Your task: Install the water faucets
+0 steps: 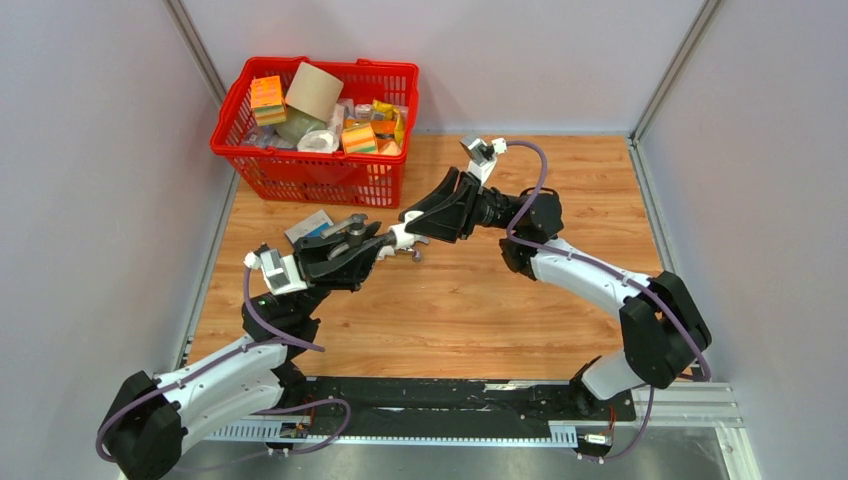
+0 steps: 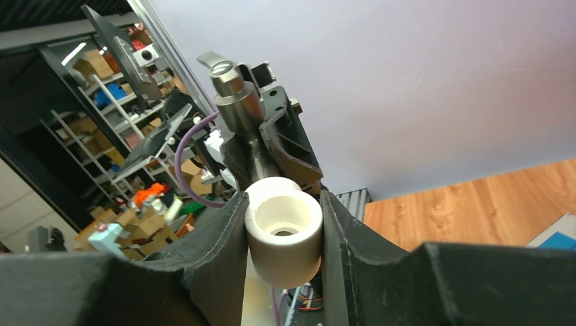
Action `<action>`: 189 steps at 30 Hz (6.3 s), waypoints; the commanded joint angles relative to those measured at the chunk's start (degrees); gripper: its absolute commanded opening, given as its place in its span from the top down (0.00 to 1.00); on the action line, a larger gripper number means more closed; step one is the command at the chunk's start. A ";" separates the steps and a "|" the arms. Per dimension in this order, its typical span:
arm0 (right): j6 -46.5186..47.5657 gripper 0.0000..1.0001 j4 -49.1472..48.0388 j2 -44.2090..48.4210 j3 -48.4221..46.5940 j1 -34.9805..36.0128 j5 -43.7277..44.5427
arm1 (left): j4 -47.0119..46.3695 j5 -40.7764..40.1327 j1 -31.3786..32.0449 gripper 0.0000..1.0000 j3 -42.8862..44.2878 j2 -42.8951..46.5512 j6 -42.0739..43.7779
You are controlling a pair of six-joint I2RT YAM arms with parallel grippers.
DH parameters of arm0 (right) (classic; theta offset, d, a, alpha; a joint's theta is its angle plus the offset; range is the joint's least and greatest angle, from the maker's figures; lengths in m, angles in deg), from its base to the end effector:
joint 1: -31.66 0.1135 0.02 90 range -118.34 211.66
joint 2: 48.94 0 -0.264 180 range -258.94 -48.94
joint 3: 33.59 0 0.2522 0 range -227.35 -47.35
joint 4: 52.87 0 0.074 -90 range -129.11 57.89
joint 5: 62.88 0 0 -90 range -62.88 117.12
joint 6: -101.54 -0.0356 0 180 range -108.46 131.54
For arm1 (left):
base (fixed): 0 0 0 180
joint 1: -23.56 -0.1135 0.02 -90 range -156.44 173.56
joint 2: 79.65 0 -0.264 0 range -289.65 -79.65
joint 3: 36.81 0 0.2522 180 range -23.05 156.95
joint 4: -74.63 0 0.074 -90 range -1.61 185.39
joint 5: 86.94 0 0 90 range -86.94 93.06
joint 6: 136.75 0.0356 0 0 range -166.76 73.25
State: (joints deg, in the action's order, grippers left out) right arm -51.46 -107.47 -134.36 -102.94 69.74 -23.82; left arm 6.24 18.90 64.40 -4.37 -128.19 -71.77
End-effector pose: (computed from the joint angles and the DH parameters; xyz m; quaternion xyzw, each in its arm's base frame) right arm 0.2322 0.2171 0.3669 -0.2937 0.4664 0.7466 0.3727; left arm 0.1099 -0.1079 0.3270 0.1732 0.2991 -0.5469 0.7625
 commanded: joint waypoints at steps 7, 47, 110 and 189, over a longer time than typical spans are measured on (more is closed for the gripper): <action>-6.17 0.86 21.32 -1.85 -6.28 1.47 0.49 | -7.32 19.68 1.79 1.00 -0.39 -3.41 19.56; 118.72 0.08 19.22 20.39 20.53 25.46 39.43 | 84.52 -42.83 1.79 1.00 16.66 20.85 -57.25; 27.27 1.00 14.08 6.95 1.36 4.11 -3.37 | 18.89 -1.09 1.70 1.00 -2.06 16.54 3.73; 119.88 0.72 3.22 3.69 23.08 24.76 41.98 | 78.55 -31.04 1.79 1.00 18.77 10.12 -53.66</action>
State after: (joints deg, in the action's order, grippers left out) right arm 72.14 -103.99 -132.05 -77.32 94.18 20.33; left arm 91.90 -14.41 66.19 11.32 -118.74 -126.33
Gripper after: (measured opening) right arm 0.438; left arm 0.341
